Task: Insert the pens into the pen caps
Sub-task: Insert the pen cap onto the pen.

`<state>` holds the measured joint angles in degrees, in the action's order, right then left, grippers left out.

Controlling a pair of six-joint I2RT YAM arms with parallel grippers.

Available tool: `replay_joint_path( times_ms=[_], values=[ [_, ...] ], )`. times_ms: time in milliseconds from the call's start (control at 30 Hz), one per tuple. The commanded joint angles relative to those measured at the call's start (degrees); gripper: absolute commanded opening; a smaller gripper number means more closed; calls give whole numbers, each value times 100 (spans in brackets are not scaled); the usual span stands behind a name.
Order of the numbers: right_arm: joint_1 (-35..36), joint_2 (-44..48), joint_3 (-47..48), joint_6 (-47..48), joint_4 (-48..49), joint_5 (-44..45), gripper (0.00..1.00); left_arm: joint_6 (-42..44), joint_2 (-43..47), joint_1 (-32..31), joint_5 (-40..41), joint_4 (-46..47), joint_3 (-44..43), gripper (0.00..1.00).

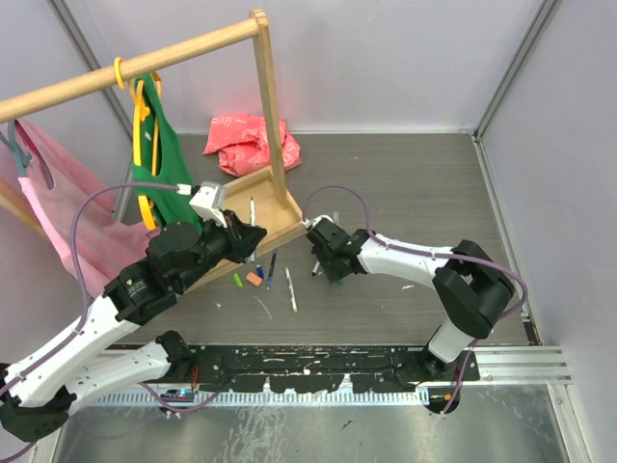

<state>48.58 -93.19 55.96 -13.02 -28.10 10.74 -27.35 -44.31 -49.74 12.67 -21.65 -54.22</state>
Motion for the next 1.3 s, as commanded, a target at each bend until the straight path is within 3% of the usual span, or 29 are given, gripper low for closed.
replay_joint_path(
  times_ms=[0,467,700,967,1267],
  values=[
    [-15,294,34,-1020,244,695,25,84,134,19,63,202,-104,0],
    [-112,-188,127,-1903,436,712,28,59,169,20,52,174,-102,0],
    [-153,-375,88,-1866,460,693,30,55,238,21,110,126,-66,0],
    [-182,-375,182,-1523,392,486,42,55,218,22,122,132,-73,0],
    [-252,-451,272,-1167,36,-89,43,46,198,25,101,130,-33,0]
  ],
)
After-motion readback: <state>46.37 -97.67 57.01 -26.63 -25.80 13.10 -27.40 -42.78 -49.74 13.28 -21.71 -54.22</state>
